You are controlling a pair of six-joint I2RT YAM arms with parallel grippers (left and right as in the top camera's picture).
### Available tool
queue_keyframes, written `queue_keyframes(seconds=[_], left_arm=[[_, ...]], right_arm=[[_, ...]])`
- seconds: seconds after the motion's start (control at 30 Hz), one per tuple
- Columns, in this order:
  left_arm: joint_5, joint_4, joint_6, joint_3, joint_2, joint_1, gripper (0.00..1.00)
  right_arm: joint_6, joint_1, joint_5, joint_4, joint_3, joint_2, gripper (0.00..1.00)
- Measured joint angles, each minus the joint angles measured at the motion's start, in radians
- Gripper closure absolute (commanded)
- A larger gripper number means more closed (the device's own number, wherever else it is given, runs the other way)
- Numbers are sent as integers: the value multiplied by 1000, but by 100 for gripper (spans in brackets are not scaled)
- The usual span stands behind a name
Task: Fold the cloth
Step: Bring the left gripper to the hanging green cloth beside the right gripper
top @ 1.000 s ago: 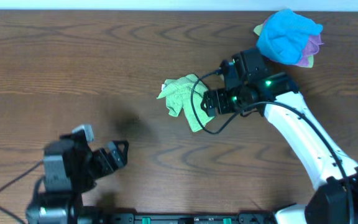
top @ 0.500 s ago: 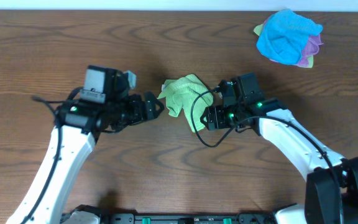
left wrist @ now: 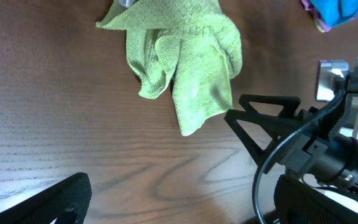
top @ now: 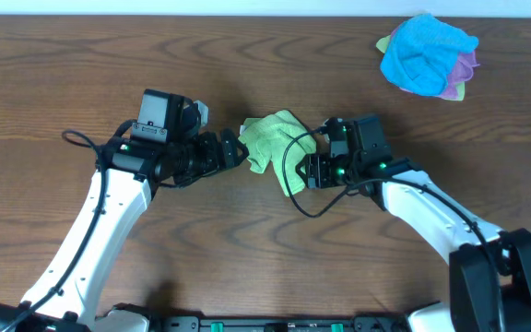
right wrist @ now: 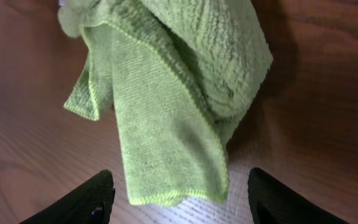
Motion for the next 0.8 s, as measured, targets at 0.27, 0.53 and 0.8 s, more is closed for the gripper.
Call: queue_keyframes(seconds=[0.27, 0.53, 0.8], left_arm=[[0, 3, 0, 0, 6, 0, 5], [-25, 2, 0, 0, 35, 0, 5], [-84, -6, -9, 0, 73, 0, 5]], right_arm=[[28, 0, 2, 63, -2, 87, 64], [41, 0, -10, 79, -2, 90, 99], [42, 0, -109, 77, -2, 76, 99]])
